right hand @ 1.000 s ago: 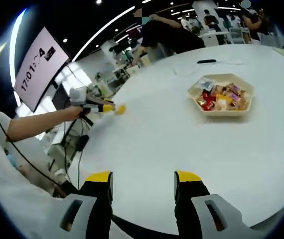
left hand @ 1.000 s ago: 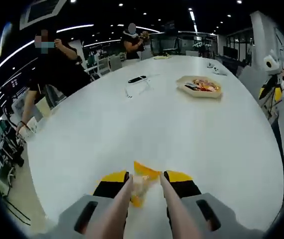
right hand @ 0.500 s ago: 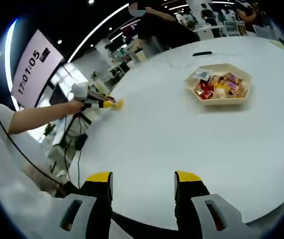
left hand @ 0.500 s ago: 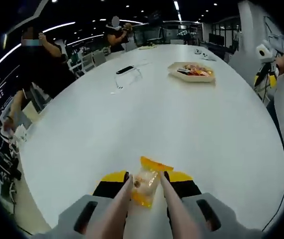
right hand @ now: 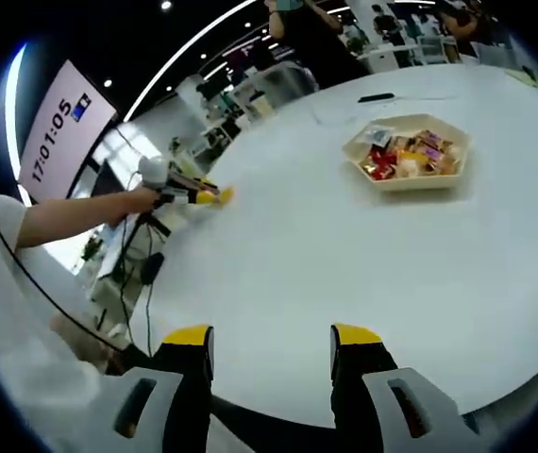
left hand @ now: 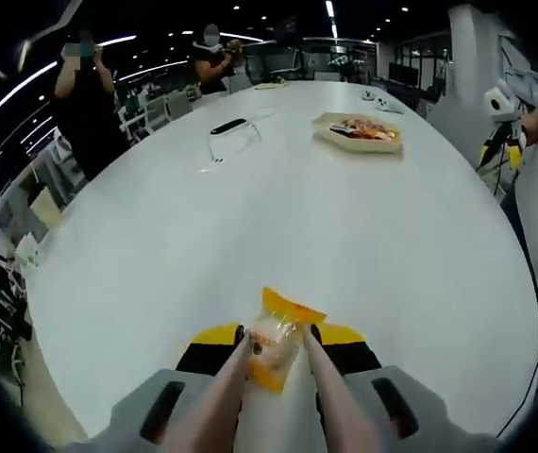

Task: Place the target food into the container with the food tongs after gripping and lifting it, then release it inside without dropping or visibly crushing the food.

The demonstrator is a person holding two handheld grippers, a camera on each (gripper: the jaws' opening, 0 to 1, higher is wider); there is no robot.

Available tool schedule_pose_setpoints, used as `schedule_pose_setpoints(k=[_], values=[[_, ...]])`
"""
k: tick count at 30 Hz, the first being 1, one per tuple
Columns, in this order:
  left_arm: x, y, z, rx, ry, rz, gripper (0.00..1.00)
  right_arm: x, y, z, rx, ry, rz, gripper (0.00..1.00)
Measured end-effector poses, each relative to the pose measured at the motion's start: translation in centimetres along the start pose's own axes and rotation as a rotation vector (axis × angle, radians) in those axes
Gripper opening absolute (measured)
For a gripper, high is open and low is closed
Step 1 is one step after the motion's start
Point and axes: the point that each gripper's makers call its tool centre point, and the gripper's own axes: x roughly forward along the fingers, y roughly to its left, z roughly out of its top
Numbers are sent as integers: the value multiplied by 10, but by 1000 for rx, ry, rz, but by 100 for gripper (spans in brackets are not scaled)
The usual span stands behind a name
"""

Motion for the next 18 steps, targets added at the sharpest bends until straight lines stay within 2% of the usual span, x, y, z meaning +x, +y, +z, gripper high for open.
schedule_pose_setpoints(k=[3,5,7,10,13,14,15,18], values=[[3,-1,-1,37,31,34,26,2,2,-1,-11,8,8,49],[2,2,-1,-21,46,71,24,2,3,-2,-11,11,11,49],[2,4,-1,-55,33,95,22,3,4,-4,-19,21,16,49],[-1,4,0,-154,-3,135,18,1,7,-3,-30,20,21,49],[-3,3,-1,-179,-23,160,17,-2,5,-2,-28,8,17,49],[-3,1,0,-245,-52,158,17,-3,4,-2,-25,5,14,49],[-3,1,0,-265,-66,159,16,-4,3,-2,-23,2,11,49],[-5,2,-1,-271,-69,175,16,-6,3,-1,-20,-8,9,49]])
